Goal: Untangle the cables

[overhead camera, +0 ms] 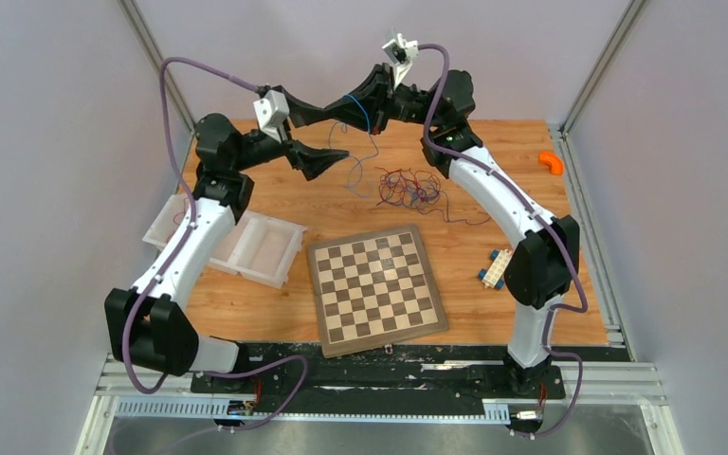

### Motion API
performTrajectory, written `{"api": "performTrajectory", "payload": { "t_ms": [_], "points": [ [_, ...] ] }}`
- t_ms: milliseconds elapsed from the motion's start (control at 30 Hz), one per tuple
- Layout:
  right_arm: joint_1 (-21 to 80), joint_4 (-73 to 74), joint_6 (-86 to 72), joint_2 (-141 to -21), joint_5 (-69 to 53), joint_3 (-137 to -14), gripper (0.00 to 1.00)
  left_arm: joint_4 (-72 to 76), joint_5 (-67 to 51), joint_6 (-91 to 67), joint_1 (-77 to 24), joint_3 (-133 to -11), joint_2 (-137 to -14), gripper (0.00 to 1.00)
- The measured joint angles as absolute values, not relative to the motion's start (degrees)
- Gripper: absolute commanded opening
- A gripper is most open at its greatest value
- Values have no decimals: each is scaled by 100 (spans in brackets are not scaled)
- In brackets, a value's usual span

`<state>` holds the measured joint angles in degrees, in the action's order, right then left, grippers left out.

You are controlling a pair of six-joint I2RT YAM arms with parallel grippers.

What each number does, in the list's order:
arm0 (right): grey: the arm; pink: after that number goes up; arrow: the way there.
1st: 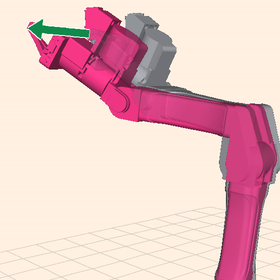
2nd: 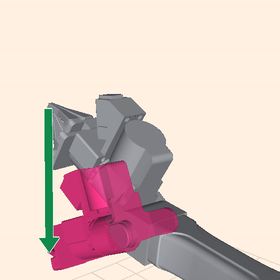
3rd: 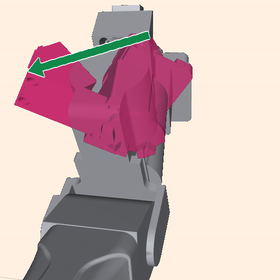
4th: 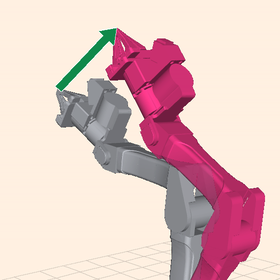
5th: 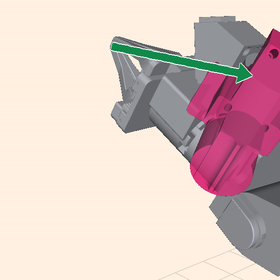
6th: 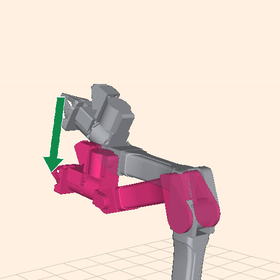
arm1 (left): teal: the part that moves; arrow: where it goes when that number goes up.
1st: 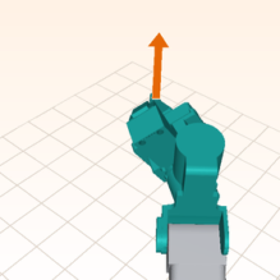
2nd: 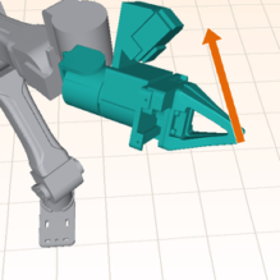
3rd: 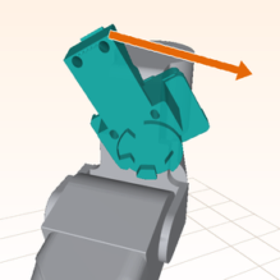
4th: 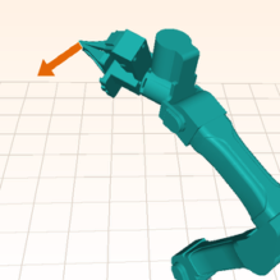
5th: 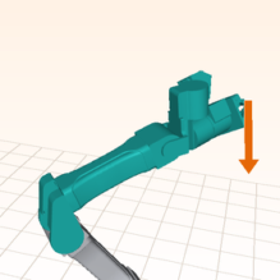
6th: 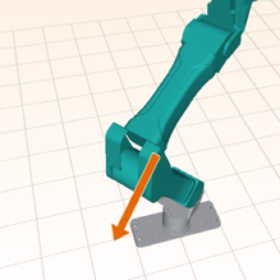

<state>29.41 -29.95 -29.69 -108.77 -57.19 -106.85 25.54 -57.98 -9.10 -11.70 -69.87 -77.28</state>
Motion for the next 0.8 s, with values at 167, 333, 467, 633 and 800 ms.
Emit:
{"api": "performTrajectory", "payload": {
  "t_ms": [167,333,467,633,800],
  "points": [
    [3072,-2989,-2943,-10879,-5688,-10696,0,3203,-5806,-1378,-1474,-7109,-8189,100],
    [3111,-2936,-2912,-10945,-5500,-10888,0,3378,-5769,-1535,-1828,-7109,-8305,89],
    [3116,-2930,-2873,-10945,-5354,-10890,0,3387,-5605,-1566,-1929,-7107,-8315,78],
    [3170,-2746,-2805,-10945,-5186,-10892,0,3280,-5468,-1496,-1907,-7100,-8370,74],
    [3183,-2563,-2714,-10945,-5015,-10890,0,2689,-5577,-1041,-1911,-7205,-8510,74]
  ]
}}
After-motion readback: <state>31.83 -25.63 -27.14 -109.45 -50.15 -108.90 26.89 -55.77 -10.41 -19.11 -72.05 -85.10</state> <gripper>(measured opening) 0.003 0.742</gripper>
